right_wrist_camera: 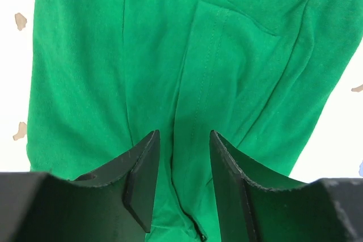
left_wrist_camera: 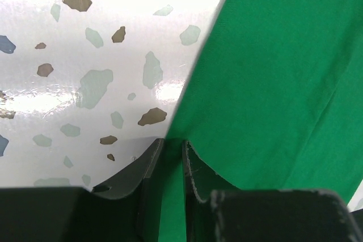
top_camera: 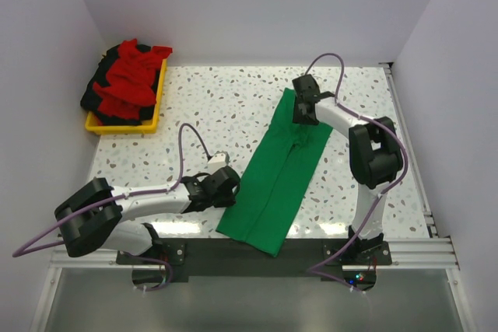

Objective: Fold and stack the t-shirts
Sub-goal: Fold the tshirt

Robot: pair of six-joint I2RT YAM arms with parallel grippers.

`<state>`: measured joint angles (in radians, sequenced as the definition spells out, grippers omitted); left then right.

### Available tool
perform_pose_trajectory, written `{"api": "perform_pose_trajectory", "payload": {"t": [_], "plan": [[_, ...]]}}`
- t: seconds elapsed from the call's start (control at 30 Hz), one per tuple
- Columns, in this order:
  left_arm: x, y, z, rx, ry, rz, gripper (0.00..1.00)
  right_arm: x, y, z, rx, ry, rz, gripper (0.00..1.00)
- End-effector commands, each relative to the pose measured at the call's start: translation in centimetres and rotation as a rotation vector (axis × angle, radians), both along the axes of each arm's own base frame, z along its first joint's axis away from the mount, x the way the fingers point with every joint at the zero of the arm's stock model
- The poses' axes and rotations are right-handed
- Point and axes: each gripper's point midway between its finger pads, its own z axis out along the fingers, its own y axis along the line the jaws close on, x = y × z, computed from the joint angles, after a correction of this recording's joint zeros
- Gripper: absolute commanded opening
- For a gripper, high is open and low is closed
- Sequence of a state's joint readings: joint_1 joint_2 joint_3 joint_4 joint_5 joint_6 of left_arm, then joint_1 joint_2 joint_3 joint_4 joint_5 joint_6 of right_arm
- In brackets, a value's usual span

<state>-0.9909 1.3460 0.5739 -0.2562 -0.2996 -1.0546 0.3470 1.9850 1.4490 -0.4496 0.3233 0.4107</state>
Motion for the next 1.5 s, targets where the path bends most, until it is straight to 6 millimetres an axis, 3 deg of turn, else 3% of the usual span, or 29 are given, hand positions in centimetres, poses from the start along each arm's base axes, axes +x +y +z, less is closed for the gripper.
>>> {"api": "perform_pose_trajectory", "payload": {"t": [0.0,0.37,0.6,0.77,1.03,1.47], "plan": [[0.3,-0.2,0.3,0.003,-0.025,-0.005,0.23,0.0,0.2,0.8,-0.025,-0.008,0.031,0.45],[0.2,0.0,0.1,0.004,-0.018,-0.002,0.23,-1.2,0.1,-0.7,-0.029,0.029,0.043,0.42],[0.2,0.1,0.1,0.005,-0.02,0.0,0.23,-2.2,-1.0,-0.6,-0.049,0.026,-0.008,0.22],[0.1,0.1,0.1,0.003,-0.018,0.0,0.23,-3.1,-1.8,0.0,-0.042,-0.013,-0.058,0.15],[0.1,0.1,0.1,0.005,-0.021,-0.002,0.23,-4.4,-2.5,1.3,0.042,-0.091,-0.132,0.14],[0.1,0.1,0.0,0.002,-0.02,-0.008,0.23,-7.1,-3.5,0.2,0.137,-0.093,-0.184,0.15]]}}
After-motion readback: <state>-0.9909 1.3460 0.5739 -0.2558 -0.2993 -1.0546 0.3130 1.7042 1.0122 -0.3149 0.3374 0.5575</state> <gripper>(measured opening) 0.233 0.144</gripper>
